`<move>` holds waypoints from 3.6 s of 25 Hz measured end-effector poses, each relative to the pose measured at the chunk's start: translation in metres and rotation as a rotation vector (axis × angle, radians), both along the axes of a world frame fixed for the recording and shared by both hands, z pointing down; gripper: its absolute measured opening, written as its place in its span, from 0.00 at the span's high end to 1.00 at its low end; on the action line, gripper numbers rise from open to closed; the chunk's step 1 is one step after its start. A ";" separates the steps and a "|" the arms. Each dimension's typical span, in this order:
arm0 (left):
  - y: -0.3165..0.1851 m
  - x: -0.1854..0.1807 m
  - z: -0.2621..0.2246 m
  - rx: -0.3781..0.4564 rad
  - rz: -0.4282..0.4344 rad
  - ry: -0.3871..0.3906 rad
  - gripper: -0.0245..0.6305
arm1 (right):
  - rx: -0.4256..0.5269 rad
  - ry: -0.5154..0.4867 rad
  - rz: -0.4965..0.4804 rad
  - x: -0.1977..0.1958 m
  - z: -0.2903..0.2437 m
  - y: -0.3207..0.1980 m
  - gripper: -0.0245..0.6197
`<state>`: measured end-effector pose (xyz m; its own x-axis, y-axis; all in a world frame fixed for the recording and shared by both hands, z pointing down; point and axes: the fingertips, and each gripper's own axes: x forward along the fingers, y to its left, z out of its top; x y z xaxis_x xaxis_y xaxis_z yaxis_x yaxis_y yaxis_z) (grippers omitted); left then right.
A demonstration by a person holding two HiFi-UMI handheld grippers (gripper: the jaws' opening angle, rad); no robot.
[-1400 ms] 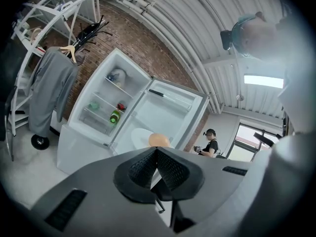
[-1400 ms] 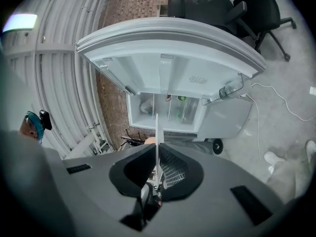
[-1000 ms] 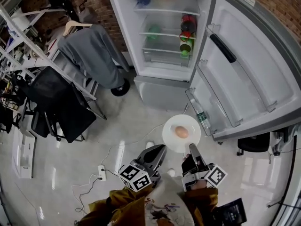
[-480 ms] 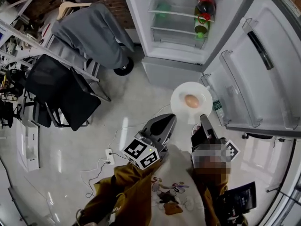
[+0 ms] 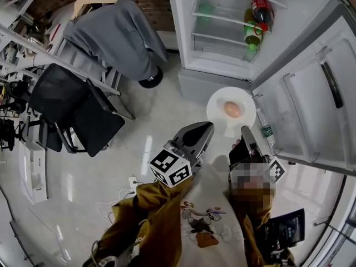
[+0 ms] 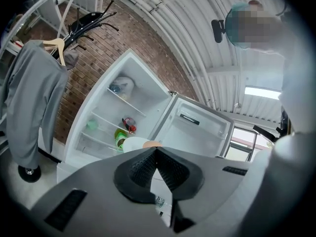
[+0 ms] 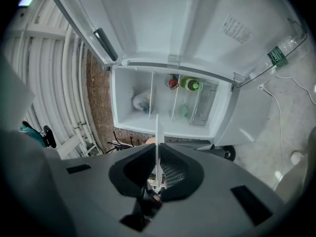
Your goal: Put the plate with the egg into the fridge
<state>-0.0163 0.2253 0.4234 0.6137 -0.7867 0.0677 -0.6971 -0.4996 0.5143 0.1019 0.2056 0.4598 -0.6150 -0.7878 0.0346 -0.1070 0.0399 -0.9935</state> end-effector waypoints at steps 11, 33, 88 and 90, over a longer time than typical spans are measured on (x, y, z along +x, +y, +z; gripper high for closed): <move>-0.024 -0.018 0.013 -0.045 0.018 0.030 0.95 | -0.055 -0.008 0.040 -0.012 0.017 -0.018 0.92; -0.183 -0.032 0.007 -0.048 0.002 0.024 0.95 | -0.013 -0.046 0.060 -0.031 -0.004 -0.185 0.92; -0.303 -0.027 -0.011 -0.016 0.141 0.024 0.95 | 0.052 -0.048 0.227 -0.028 -0.032 -0.299 0.92; -0.304 -0.028 -0.014 -0.008 0.150 0.026 0.95 | 0.061 -0.049 0.237 -0.029 -0.035 -0.303 0.92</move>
